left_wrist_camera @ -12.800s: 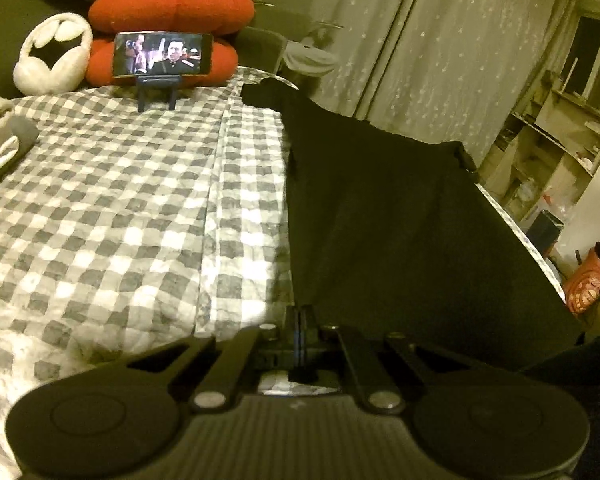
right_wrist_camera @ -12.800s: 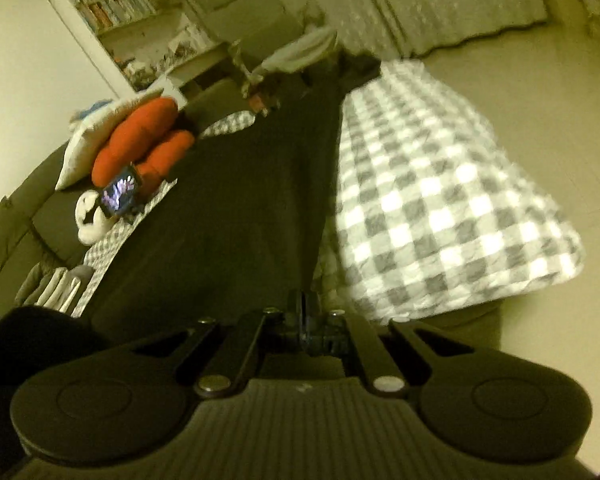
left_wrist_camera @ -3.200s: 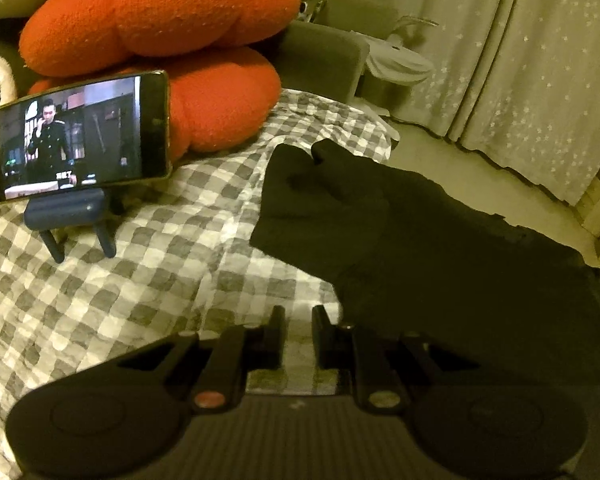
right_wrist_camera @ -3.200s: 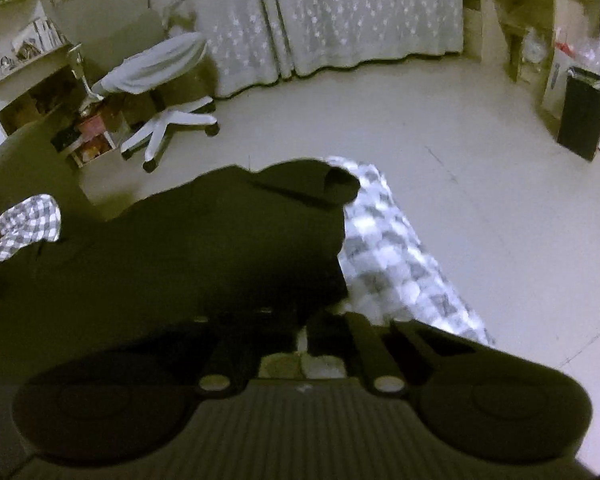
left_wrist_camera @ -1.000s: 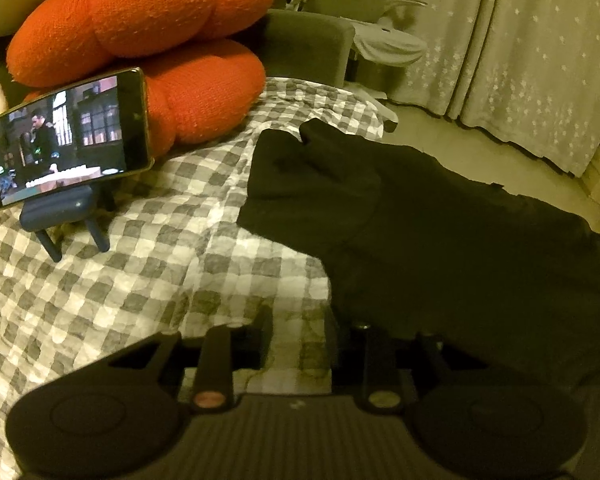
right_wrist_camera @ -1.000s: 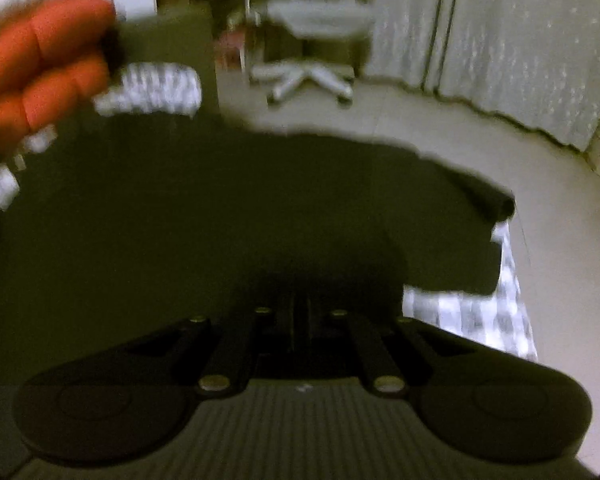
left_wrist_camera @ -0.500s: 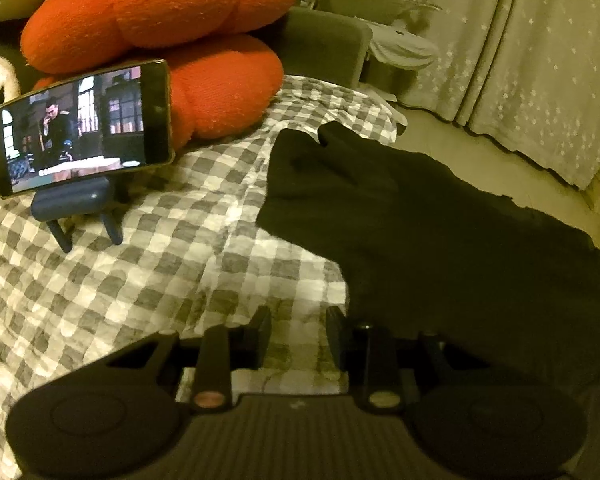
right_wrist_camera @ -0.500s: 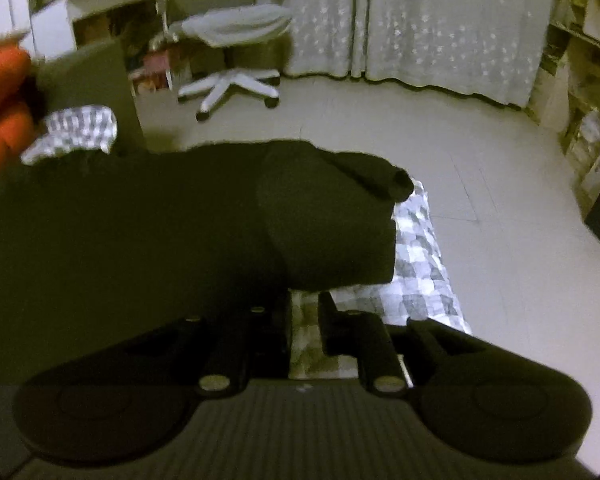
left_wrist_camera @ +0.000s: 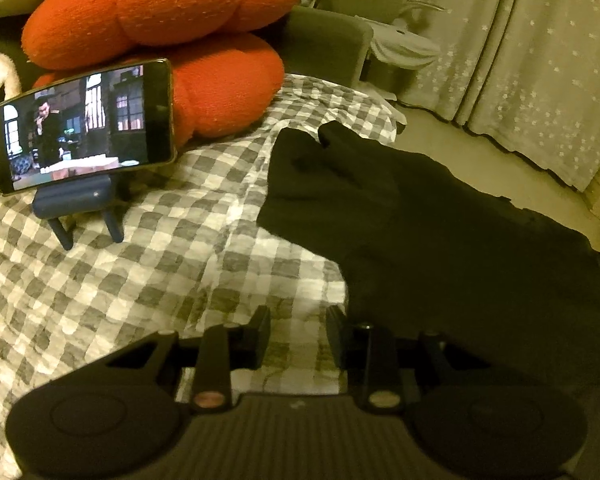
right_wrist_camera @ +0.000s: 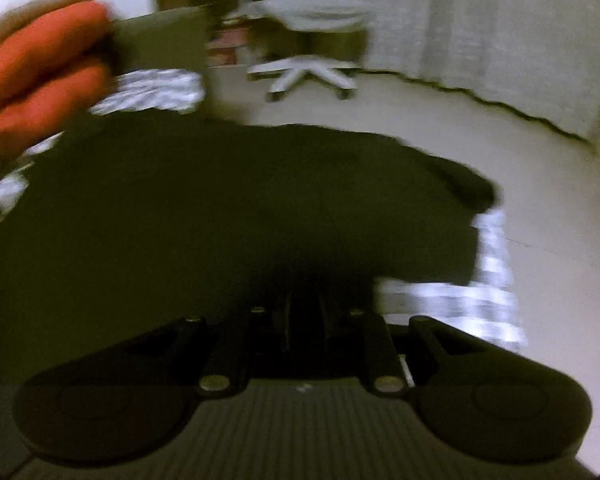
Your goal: Fold clothes
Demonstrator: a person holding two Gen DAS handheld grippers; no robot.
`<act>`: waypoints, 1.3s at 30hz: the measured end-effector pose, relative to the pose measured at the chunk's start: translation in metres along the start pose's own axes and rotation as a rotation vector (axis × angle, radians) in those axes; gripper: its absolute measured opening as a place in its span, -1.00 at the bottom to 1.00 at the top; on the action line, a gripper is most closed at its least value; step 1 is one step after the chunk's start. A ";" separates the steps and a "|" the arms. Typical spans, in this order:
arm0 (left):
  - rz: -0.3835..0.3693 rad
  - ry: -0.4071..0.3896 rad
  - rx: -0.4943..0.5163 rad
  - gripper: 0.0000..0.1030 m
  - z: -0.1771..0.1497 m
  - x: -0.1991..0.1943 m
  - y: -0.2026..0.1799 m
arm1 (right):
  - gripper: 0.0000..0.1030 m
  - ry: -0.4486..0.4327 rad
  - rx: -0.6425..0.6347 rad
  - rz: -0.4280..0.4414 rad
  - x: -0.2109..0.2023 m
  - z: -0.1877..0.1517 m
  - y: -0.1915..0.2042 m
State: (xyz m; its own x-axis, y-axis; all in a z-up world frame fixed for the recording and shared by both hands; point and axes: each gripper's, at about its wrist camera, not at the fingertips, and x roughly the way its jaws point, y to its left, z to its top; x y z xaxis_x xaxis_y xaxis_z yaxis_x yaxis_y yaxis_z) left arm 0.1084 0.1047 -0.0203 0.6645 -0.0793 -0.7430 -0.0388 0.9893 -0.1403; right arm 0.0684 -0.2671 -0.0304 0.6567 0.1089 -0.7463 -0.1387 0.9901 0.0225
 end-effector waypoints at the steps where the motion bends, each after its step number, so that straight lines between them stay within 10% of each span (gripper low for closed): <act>1: 0.000 -0.002 -0.002 -0.39 0.000 0.000 0.000 | -0.62 0.016 -0.036 0.040 0.000 -0.003 0.008; 25: -0.035 -0.015 -0.024 -0.38 -0.004 -0.018 0.005 | -0.58 0.006 -0.114 0.090 -0.115 -0.176 0.144; 29: -0.030 -0.016 -0.027 -0.38 -0.005 -0.020 0.006 | -0.58 0.083 -0.069 0.165 -0.125 -0.187 0.139; 39: -0.039 -0.009 -0.023 -0.33 -0.007 -0.021 0.003 | -0.83 0.276 -0.102 0.010 -0.081 -0.234 0.164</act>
State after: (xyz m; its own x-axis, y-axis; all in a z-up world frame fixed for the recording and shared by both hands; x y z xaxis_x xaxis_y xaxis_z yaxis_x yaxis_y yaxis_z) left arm 0.0890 0.1091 -0.0092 0.6722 -0.1169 -0.7310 -0.0294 0.9824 -0.1842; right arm -0.1809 -0.1348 -0.1216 0.4299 0.0769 -0.8996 -0.2271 0.9735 -0.0253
